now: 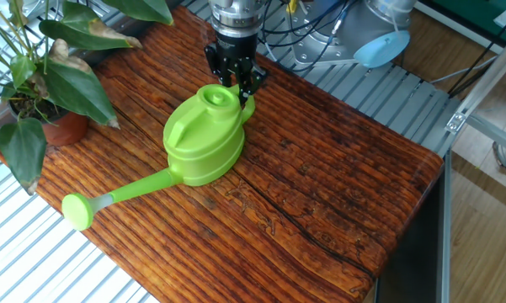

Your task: Water the plant

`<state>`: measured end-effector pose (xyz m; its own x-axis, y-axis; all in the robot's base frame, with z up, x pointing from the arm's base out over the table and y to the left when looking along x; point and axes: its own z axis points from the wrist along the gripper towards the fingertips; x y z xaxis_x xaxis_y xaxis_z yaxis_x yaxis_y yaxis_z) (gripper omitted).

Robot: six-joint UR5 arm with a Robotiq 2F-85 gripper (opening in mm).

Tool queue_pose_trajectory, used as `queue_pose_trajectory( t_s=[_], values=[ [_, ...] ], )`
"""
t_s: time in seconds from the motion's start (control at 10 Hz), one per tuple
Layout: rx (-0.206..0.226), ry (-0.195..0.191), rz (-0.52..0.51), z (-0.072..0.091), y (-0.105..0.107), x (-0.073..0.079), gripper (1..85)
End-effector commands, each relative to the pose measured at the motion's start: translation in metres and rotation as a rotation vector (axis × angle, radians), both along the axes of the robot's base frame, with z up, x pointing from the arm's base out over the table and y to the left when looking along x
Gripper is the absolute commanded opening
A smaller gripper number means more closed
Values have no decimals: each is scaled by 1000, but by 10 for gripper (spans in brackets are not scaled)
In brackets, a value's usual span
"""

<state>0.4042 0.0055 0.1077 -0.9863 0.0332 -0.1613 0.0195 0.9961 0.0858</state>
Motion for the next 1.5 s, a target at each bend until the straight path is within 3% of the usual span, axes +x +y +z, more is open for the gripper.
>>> queue_pose_trajectory(
  t_s=[0.0,0.2,0.4,0.6,1.2,1.4],
  values=[
    [24,-3,-79,4,4,3,13],
    [73,-15,-104,12,13,11,13],
    [34,-84,-123,17,3,31,13],
    [-7,-125,-148,21,-8,41,13],
    [-21,-149,-212,26,-13,48,13],
    [-49,-158,-241,29,-16,52,13]
  ],
)
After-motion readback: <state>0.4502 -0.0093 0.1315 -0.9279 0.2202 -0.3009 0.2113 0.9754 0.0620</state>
